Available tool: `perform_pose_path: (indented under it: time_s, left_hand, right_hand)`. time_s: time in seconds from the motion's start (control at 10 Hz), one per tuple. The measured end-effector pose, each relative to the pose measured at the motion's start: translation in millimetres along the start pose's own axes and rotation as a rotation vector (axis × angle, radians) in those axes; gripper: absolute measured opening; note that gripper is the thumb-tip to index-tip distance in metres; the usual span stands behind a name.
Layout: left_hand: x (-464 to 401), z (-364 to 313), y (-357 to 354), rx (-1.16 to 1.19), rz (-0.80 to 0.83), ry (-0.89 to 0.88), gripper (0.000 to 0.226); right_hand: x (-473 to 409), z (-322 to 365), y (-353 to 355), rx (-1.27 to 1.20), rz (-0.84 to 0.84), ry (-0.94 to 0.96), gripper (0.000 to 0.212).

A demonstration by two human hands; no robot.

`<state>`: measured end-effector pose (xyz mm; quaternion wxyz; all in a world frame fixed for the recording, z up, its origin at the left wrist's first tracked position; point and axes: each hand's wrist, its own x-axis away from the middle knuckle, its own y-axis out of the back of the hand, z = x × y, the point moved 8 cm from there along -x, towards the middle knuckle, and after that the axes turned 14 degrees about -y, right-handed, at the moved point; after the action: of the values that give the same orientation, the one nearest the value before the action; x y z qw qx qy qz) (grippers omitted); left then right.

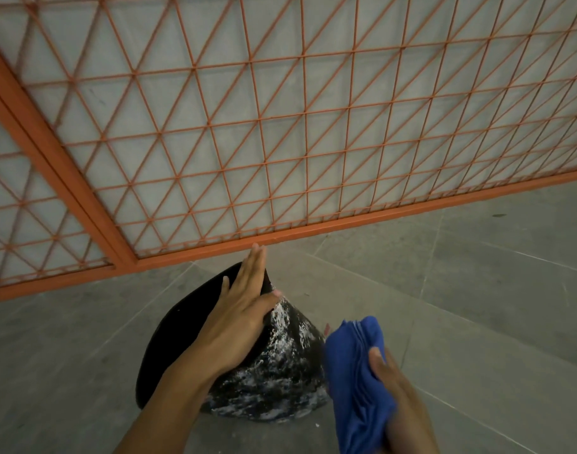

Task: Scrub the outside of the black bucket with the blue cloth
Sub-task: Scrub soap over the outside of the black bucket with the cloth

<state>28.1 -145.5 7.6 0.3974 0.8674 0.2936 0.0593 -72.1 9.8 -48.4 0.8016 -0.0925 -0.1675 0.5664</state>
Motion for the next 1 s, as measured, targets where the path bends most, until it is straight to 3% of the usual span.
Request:
perform_pose_path:
  time_s: [0.1, 0.2, 0.3, 0.4, 0.6, 0.8, 0.9, 1.0]
  left_hand:
    - [0.9, 0.5, -0.9, 0.009, 0.002, -0.02, 0.063]
    - [5.4, 2.5, 1.2, 0.121, -0.163, -0.008, 0.06]
    - [8.2, 6.2, 3.7, 0.188, -0.26, -0.01, 0.055]
    - [11.5, 14.7, 11.9, 0.246, -0.292, 0.003, 0.053]
    - [17.7, 7.0, 9.2, 0.264, -0.319, -0.016, 0.054]
    - [21.2, 9.4, 9.5, 0.231, -0.363, 0.033, 0.057]
    - [21.0, 5.3, 7.2, 0.204, -0.35, 0.011, 0.052]
    - [23.5, 10.0, 7.7, 0.218, -0.371, 0.028, 0.051]
  right_hand:
    - [9.0, 2.7, 0.1, 0.144, -0.499, -0.104, 0.033]
    - [-2.2, -1.4, -40.6, 0.3, -0.489, 0.075, 0.05]
    - [-4.1, 1.6, -71.3, 0.59, -0.493, 0.238, 0.048]
    - [-18.2, -2.5, -80.4, 0.615, -0.41, 0.216, 0.045]
    - [-20.0, -14.7, -79.0, 0.409, -0.366, 0.121, 0.059]
    - [-29.0, -6.3, -75.1, 0.309, -0.281, 0.077, 0.05]
    - [-13.0, -2.1, -77.7, 0.295, -0.314, 0.167, 0.052]
    - [-26.1, 2.3, -71.1, 0.436, -0.273, 0.174, 0.042]
